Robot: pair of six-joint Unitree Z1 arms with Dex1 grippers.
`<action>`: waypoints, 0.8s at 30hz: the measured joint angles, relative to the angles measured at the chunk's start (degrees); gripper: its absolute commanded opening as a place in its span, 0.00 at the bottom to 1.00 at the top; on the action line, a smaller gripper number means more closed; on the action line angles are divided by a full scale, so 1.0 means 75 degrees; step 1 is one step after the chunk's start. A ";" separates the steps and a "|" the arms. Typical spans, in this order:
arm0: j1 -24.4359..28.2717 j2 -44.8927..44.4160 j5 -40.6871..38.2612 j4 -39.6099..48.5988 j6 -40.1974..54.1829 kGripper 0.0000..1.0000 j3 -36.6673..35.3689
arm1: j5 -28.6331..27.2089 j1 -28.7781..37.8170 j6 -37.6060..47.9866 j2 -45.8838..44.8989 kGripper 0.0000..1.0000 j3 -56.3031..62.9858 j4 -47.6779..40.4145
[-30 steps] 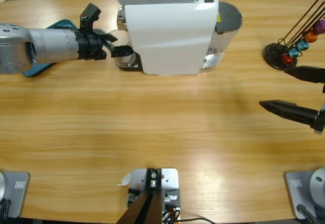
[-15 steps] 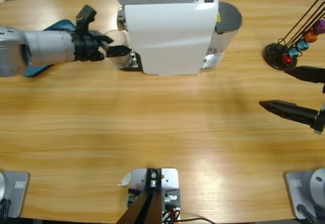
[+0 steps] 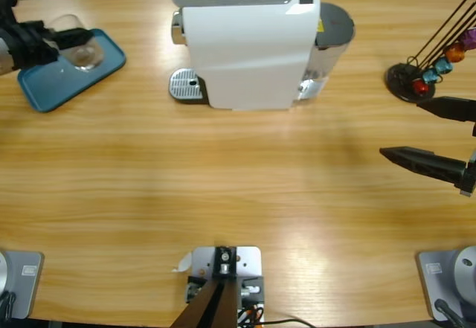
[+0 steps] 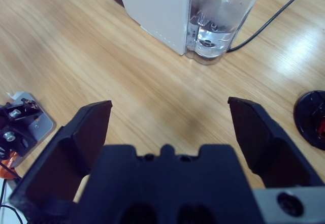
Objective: Pour coffee
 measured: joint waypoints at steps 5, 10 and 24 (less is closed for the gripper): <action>0.0599 0.0383 0.0066 -0.0578 -0.0050 0.23 0.0041 | 0.0000 0.0000 0.0000 0.0000 1.00 0.0000 0.0000; 0.0829 0.0980 0.0066 -0.1172 -0.0050 0.23 0.0053 | 0.0000 0.0000 0.0000 0.0000 1.00 0.0000 0.0000; 0.1183 0.1585 0.0048 -0.1260 -0.0050 0.97 0.0088 | 0.0000 0.0000 0.0000 0.0000 1.00 0.0000 -0.0001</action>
